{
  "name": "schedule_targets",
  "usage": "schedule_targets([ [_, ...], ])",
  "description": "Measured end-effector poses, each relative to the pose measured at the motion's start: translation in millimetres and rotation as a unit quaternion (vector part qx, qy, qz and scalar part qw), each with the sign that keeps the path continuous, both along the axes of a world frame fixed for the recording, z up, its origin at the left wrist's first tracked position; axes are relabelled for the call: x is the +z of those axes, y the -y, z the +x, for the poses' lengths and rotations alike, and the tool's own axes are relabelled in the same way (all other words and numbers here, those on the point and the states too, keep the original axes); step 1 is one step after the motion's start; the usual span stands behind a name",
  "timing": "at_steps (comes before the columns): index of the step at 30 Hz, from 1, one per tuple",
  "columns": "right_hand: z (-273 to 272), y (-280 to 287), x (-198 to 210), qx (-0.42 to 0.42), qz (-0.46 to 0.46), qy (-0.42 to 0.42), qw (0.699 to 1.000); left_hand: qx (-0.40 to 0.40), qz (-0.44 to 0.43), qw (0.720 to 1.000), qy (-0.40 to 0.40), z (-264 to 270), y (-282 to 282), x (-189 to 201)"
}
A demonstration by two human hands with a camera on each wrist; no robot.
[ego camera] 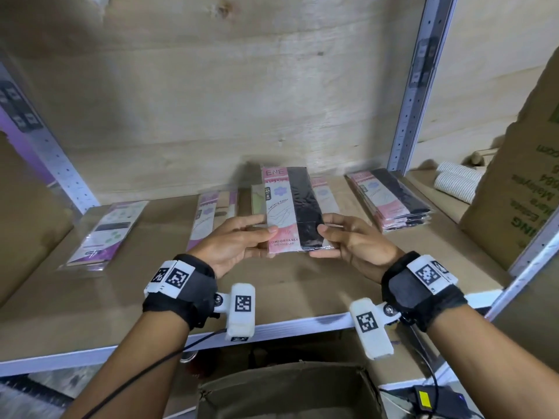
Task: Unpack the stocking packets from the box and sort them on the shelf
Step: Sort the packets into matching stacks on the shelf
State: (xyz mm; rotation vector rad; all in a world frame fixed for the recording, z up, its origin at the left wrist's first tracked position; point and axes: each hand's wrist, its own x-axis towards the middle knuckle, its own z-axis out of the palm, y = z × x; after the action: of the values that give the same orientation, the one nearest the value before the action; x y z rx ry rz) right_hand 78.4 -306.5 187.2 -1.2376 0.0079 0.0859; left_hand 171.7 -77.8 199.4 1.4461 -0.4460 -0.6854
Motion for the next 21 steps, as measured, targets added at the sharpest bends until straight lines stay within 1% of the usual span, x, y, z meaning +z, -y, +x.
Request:
schedule_targets([
  [2,2.4,9.8,-0.1,-0.059,-0.022,-0.014,0.998,0.014,0.02,0.999,0.041,-0.3,10.7,5.8],
  [4,4.3,27.7,3.2,-0.105,0.007,-0.021,0.994,0.034,0.037,0.997,0.067,-1.0,28.4,12.7],
  [6,5.4,47.1,8.2,-0.137,0.032,-0.011,0.99,0.067,0.046,0.993,0.086,0.5,52.5,20.3],
  [8,5.2,66.0,11.9,-0.171,0.02,-0.006,0.985,0.089,0.054,0.99,0.092,1.8,80.5,29.1],
  [11,7.2,96.4,16.0,-0.229,-0.037,0.003,0.973,0.082,0.081,0.989,0.09,3.7,126.9,41.3],
  [13,10.6,119.5,19.0,-0.276,-0.089,0.008,0.957,0.076,0.105,0.988,0.09,4.1,158.0,46.2],
  [15,13.7,141.9,19.0,-0.322,-0.172,0.001,0.931,0.071,0.117,0.988,0.075,5.1,187.8,46.1],
  [17,15.1,161.7,14.9,-0.349,-0.258,-0.022,0.901,0.074,0.133,0.986,0.06,7.6,215.0,42.2],
  [19,15.1,177.7,9.8,-0.357,-0.323,-0.044,0.875,0.074,0.159,0.983,0.053,11.4,236.9,35.1],
  [21,14.5,188.9,5.8,-0.359,-0.361,-0.051,0.859,0.078,0.181,0.979,0.057,14.8,252.9,27.1],
])
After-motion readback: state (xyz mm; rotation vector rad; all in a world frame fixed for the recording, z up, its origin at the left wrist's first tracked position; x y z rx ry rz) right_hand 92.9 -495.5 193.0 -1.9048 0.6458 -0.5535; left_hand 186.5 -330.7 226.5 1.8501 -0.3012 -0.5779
